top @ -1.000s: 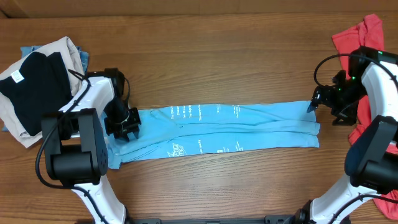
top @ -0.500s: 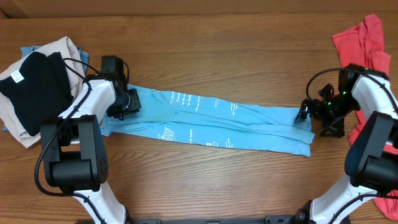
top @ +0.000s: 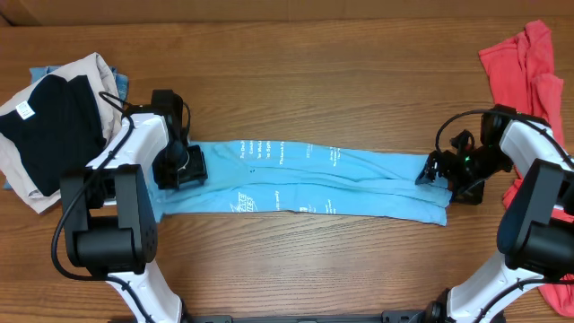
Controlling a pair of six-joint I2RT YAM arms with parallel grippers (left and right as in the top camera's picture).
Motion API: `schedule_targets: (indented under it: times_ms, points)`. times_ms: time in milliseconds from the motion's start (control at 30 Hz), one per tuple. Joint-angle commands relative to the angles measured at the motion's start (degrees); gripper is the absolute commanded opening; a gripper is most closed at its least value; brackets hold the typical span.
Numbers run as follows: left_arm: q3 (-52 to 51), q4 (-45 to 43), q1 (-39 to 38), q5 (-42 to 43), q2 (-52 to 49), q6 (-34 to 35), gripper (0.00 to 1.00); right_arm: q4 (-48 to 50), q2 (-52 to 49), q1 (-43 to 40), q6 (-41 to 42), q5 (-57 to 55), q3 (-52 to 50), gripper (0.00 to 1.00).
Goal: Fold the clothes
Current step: 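Release the strip ends and lift both grippers off the shirt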
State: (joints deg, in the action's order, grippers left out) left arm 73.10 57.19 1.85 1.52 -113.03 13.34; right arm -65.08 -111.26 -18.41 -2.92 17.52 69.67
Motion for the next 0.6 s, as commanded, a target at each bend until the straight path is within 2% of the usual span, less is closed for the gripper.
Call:
schedule_targets:
  times_ms: [0,100,167,300,333,367,567]
  points:
    - [-1.3,1.9,0.0,1.7,-2.4,0.0,0.64,2.3,0.7,-0.1,-0.1,1.9,-3.2,0.82]
    - [-1.2,1.9,0.1,1.2,-2.4,-0.1,0.66,4.6,0.7,-0.1,-0.1,1.9,-4.4,0.73]
    - [-0.4,1.3,0.2,-1.3,-2.4,-0.1,0.66,5.3,0.7,-0.1,0.1,1.9,-4.3,0.57]
    - [3.0,0.5,1.0,-5.8,-2.4,-0.1,0.66,6.4,0.7,-0.3,0.1,1.9,-4.3,0.15]
    - [3.9,0.4,1.2,-5.7,-2.4,-0.1,0.66,6.7,0.7,-0.4,0.2,1.9,-4.3,0.09]
    - [4.9,0.2,1.3,-5.3,-2.4,-0.1,0.66,6.9,0.7,-0.5,0.7,1.7,-4.2,0.05]
    - [13.8,2.8,1.2,-0.9,-2.3,-0.3,0.71,6.2,0.7,-0.6,3.2,-3.1,-0.1,0.04]
